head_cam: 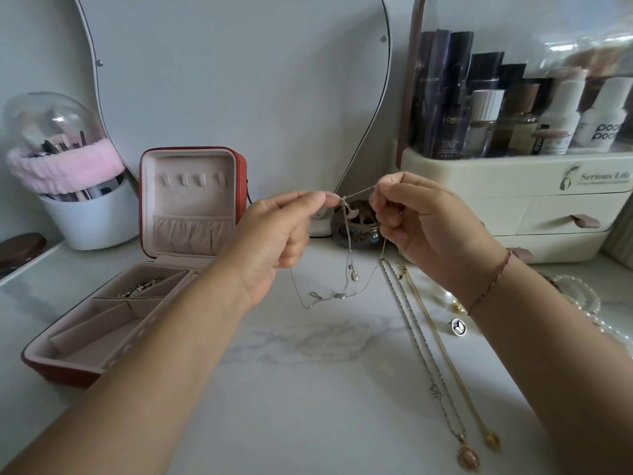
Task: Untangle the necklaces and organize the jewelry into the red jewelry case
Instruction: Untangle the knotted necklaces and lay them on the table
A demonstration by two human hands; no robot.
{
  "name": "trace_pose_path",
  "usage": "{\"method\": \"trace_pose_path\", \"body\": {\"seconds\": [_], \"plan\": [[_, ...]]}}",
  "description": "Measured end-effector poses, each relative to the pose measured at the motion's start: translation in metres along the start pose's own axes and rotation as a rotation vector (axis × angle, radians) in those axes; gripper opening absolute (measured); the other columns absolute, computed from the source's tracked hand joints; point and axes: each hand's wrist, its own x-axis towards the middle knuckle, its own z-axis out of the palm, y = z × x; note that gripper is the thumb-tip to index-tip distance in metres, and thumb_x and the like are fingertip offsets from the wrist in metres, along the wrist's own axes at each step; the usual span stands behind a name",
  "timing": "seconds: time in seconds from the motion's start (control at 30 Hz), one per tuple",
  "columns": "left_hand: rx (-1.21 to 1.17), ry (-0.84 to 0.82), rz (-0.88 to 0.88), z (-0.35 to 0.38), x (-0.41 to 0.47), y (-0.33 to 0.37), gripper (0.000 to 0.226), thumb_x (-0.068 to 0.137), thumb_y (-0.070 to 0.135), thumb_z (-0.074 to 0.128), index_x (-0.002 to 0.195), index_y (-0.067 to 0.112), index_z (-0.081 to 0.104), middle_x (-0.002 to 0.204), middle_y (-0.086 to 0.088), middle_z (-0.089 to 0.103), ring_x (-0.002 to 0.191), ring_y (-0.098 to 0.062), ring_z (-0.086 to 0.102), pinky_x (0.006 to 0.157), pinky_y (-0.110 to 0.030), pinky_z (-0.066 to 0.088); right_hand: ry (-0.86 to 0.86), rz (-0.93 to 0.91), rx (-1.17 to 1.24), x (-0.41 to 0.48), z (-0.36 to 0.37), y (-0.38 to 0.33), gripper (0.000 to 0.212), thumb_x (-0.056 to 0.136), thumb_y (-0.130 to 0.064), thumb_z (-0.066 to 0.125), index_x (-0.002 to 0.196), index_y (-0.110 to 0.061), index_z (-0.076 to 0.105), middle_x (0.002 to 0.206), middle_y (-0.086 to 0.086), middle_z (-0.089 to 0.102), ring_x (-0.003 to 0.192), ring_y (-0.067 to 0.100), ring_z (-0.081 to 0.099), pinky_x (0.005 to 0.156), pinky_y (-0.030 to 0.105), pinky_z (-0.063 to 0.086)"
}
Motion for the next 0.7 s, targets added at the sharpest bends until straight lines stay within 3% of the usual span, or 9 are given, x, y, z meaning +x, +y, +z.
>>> {"method": "trace_pose_path", "body": {"seconds": [0.13, 0.27, 0.43, 0.53, 0.6, 0.7], "plan": [[0.02, -0.021, 0.047, 0.001, -0.001, -0.001, 0.02, 0.095, 0.021, 0.053, 0.088, 0.016, 0.071, 0.048, 0.01, 0.017, 0.041, -0.007, 0.014, 0.04, -0.016, 0.011, -0.073, 0.048, -0.202, -0.002, -0.003, 0.004, 0.01, 0.083, -0.005, 0.064, 0.078, -0.01, 0.057, 0.063, 0.001, 0.038, 0.049, 0.007, 0.028, 0.044, 0.016, 0.023], [0.029, -0.012, 0.071, 0.003, 0.0, -0.002, 0.021, 0.096, 0.021, 0.053, 0.086, 0.017, 0.071, 0.05, 0.009, 0.018, 0.044, -0.008, 0.014, 0.04, -0.017, 0.012, -0.106, 0.04, -0.433, -0.006, 0.002, 0.008, 0.019, 0.076, -0.019, 0.074, 0.089, -0.008, 0.068, 0.075, 0.007, 0.055, 0.043, 0.002, 0.032, 0.043, 0.013, 0.025], [0.033, -0.004, 0.091, 0.004, -0.001, -0.002, 0.021, 0.095, 0.021, 0.054, 0.085, 0.017, 0.072, 0.051, 0.008, 0.021, 0.043, -0.008, 0.017, 0.04, -0.017, 0.013, -0.107, 0.011, -0.423, -0.008, 0.008, 0.009, 0.019, 0.077, -0.01, 0.073, 0.091, 0.002, 0.068, 0.061, -0.006, 0.057, 0.04, -0.002, 0.044, 0.042, 0.007, 0.032], [-0.007, 0.041, 0.07, 0.004, 0.001, -0.003, 0.025, 0.096, 0.016, 0.05, 0.078, 0.016, 0.067, 0.055, 0.006, 0.04, 0.049, -0.008, 0.038, 0.043, -0.017, 0.031, -0.11, -0.012, -0.413, -0.009, 0.01, 0.01, 0.009, 0.082, -0.012, 0.069, 0.085, -0.003, 0.068, 0.056, -0.012, 0.055, 0.044, -0.001, 0.045, 0.046, 0.007, 0.033], [-0.083, 0.03, 0.041, 0.006, 0.002, -0.004, 0.028, 0.098, 0.01, 0.044, 0.075, 0.012, 0.061, 0.067, 0.001, 0.057, 0.062, -0.012, 0.056, 0.057, -0.02, 0.047, -0.101, -0.033, -0.402, -0.007, 0.01, 0.011, 0.011, 0.087, -0.014, 0.065, 0.077, -0.011, 0.066, 0.055, -0.01, 0.054, 0.051, 0.003, 0.042, 0.051, 0.012, 0.033], [-0.21, -0.02, -0.019, 0.009, 0.001, -0.005, 0.029, 0.1, 0.009, 0.038, 0.076, 0.01, 0.053, 0.074, -0.008, 0.066, 0.066, -0.019, 0.065, 0.061, -0.025, 0.054, -0.055, -0.059, -0.368, -0.005, 0.011, 0.012, 0.014, 0.09, -0.011, 0.06, 0.077, -0.011, 0.062, 0.055, -0.009, 0.054, 0.054, 0.008, 0.044, 0.054, 0.018, 0.036]]}}
